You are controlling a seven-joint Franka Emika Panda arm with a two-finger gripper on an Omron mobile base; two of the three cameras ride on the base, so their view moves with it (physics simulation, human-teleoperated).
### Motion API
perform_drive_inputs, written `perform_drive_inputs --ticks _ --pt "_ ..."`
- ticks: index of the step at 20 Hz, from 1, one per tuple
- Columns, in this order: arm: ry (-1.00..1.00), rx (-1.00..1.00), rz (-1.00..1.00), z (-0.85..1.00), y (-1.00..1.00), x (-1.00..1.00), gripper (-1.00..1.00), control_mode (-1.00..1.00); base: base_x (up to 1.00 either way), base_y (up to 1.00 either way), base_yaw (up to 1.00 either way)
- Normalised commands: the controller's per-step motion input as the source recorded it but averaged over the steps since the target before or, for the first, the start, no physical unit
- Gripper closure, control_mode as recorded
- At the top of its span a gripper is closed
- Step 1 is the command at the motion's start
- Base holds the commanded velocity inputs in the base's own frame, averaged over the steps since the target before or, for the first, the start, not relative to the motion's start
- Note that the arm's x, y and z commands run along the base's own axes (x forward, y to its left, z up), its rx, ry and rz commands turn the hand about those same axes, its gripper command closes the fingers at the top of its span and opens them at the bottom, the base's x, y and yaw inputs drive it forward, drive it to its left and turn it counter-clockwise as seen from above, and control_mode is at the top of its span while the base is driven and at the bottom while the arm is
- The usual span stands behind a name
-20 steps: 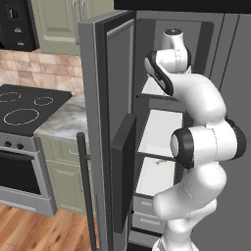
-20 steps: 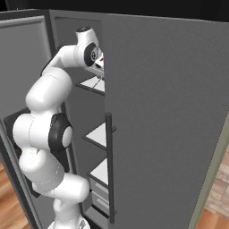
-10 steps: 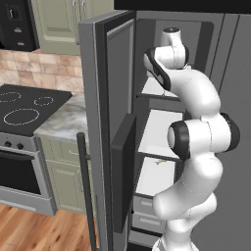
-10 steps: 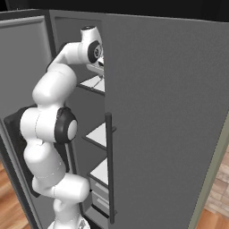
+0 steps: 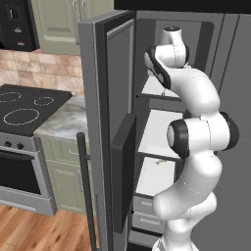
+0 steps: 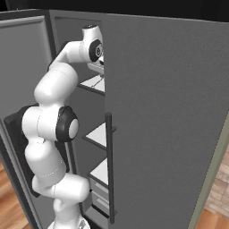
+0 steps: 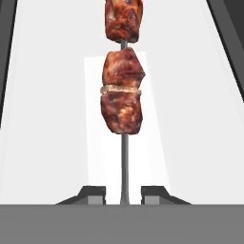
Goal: Store the kebab skewer in the freezer for long-term storage. Close the freezer door after placing the cooked food.
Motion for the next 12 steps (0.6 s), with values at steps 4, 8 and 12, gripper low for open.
perform_drive_inputs --ticks 4,8,12 --pt "0.0 0.0 0.0 -0.02 0.0 0.0 1.0 -1.0 0.0 0.0 0.0" --pt "0.0 0.0 0.0 -0.05 0.0 0.0 -1.0 -1.0 0.0 0.0 0.0" --pt "0.0 0.0 0.0 0.0 0.0 0.0 -1.0 -1.0 0.0 0.0 0.0"
